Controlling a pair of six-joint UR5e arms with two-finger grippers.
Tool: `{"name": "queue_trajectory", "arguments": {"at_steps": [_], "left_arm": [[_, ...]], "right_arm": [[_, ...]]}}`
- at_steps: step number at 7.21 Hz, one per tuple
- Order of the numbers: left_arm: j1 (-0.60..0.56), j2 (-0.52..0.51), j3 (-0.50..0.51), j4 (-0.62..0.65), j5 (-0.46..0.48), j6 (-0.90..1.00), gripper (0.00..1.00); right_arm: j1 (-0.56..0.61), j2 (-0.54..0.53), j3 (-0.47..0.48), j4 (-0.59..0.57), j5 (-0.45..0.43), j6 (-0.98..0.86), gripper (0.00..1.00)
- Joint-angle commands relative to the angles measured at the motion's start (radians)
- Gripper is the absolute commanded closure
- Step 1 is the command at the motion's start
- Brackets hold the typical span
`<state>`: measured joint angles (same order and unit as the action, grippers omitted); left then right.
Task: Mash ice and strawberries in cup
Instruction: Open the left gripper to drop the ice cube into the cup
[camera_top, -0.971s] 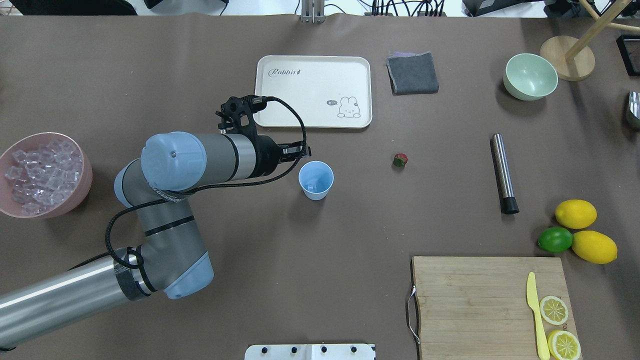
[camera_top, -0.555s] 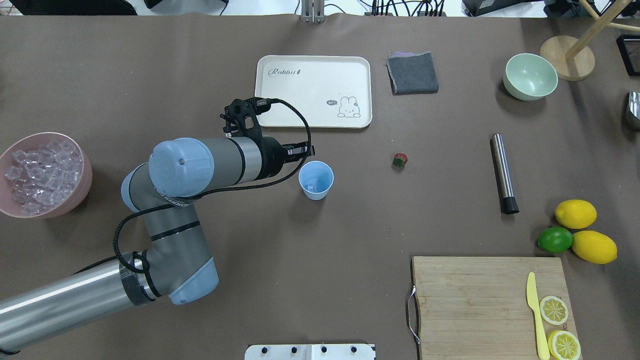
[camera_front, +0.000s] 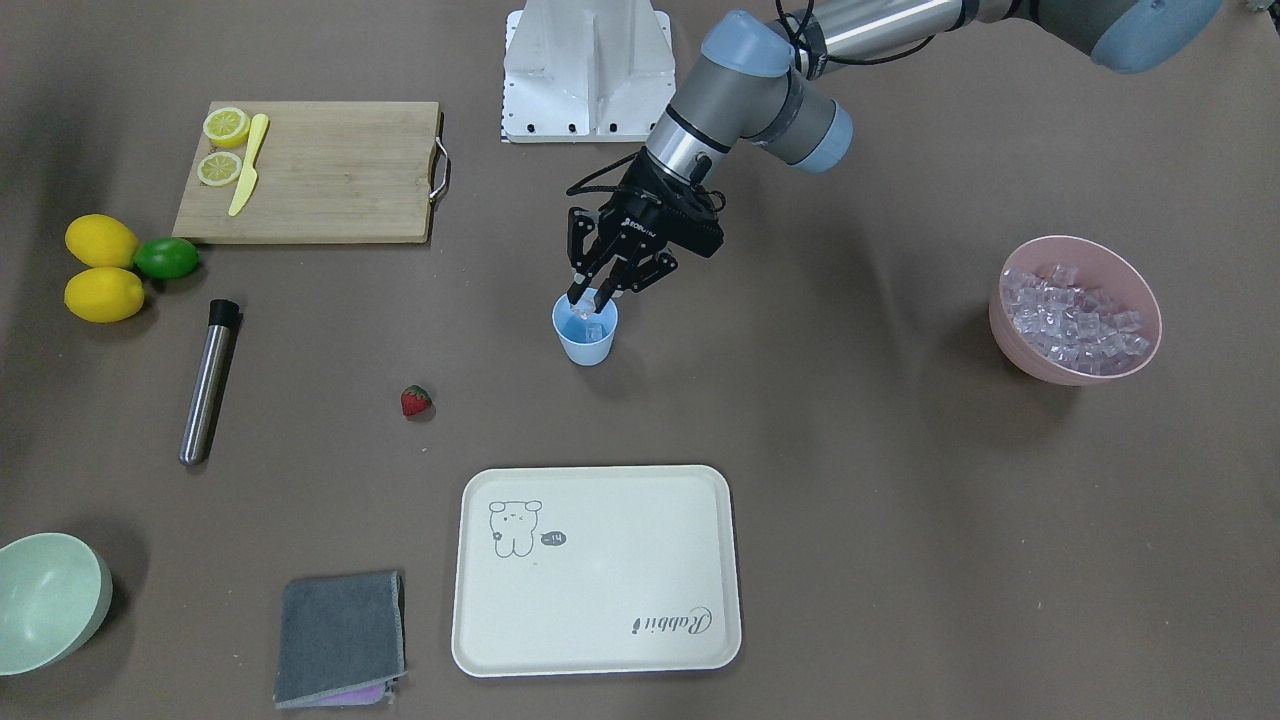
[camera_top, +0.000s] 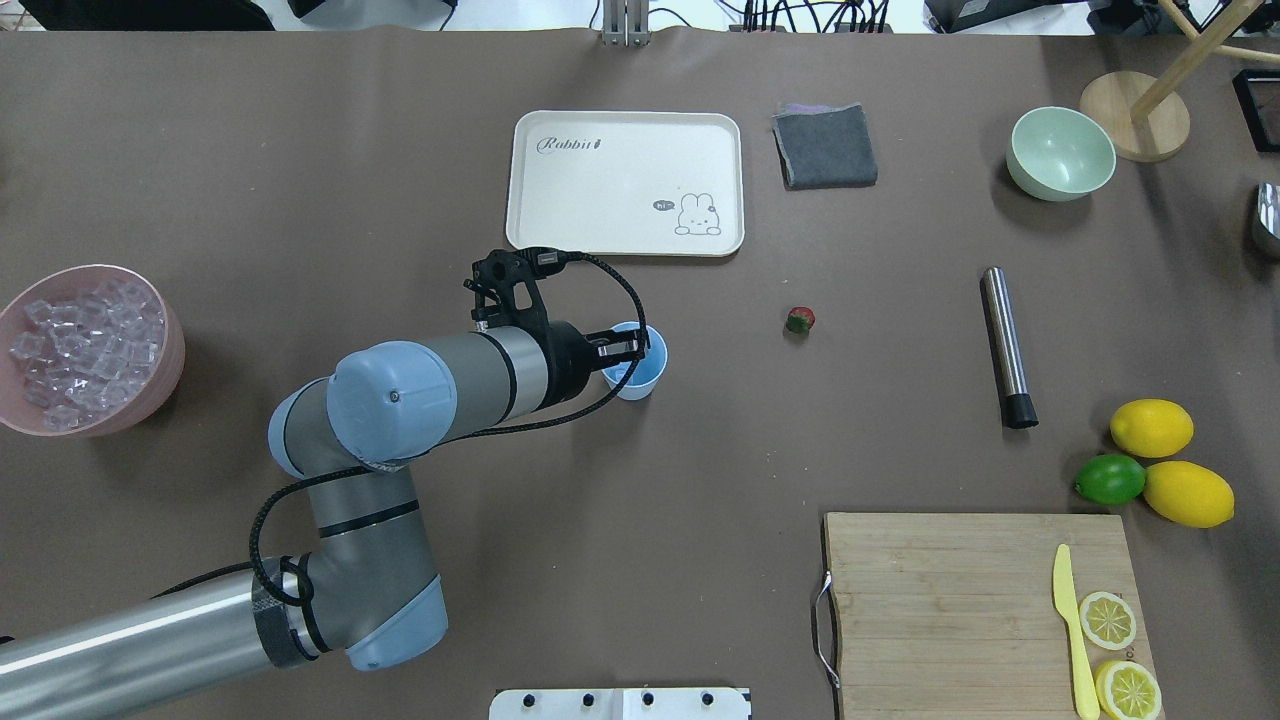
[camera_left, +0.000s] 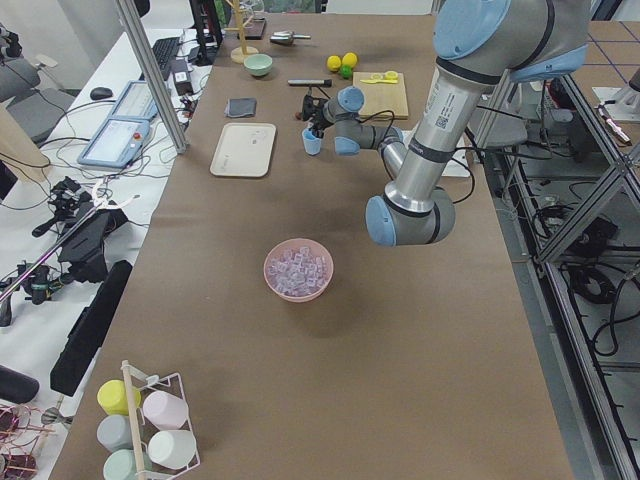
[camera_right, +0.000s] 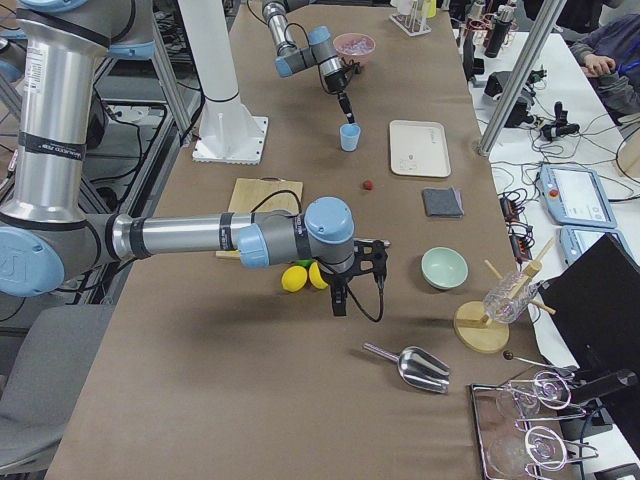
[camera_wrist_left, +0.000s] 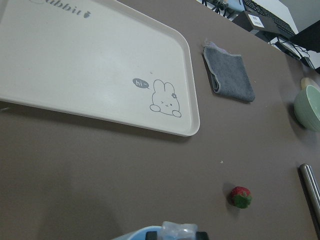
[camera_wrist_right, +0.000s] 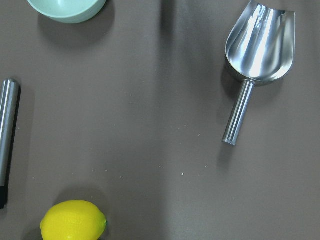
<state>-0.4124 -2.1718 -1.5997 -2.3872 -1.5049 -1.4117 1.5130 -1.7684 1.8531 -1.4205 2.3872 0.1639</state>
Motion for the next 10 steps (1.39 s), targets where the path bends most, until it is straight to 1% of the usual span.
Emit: {"name": "queue_trajectory", "arguments": {"at_steps": [1,2,4,5,6,7,8,9,10], "left_arm": [[0.000,0.001,-0.005,-0.001,0.003,-0.001,0.69],[-0.002,0.003,-0.005,0.000,0.002,0.002,0.02],[-0.002,0.023,-0.009,0.000,0.002,0.010,0.02],[-0.002,0.052,-0.031,0.003,0.000,0.016,0.02],[-0.006,0.094,-0.081,0.047,-0.008,0.096,0.01],[-0.015,0.125,-0.189,0.216,-0.047,0.211,0.00],[-0.049,0.127,-0.265,0.431,-0.107,0.253,0.00],[-0.081,0.138,-0.325,0.567,-0.112,0.323,0.00],[-0.121,0.188,-0.360,0.598,-0.154,0.446,0.00]], "right_arm": [[0.000,0.000,-0.002,0.000,0.010,0.000,0.00],[0.000,0.001,-0.002,0.000,0.012,0.000,0.00],[0.000,0.001,-0.002,0.002,0.012,0.000,0.00],[0.000,0.001,-0.002,0.002,0.012,0.000,0.00],[0.000,0.001,0.000,0.003,0.010,0.000,0.00],[0.000,0.001,0.000,0.003,0.010,0.000,0.00],[0.000,0.001,0.003,0.005,0.010,-0.001,0.00],[0.000,0.003,0.003,0.005,0.009,-0.001,0.00],[0.000,0.003,0.001,0.005,0.009,-0.003,0.00]]}}
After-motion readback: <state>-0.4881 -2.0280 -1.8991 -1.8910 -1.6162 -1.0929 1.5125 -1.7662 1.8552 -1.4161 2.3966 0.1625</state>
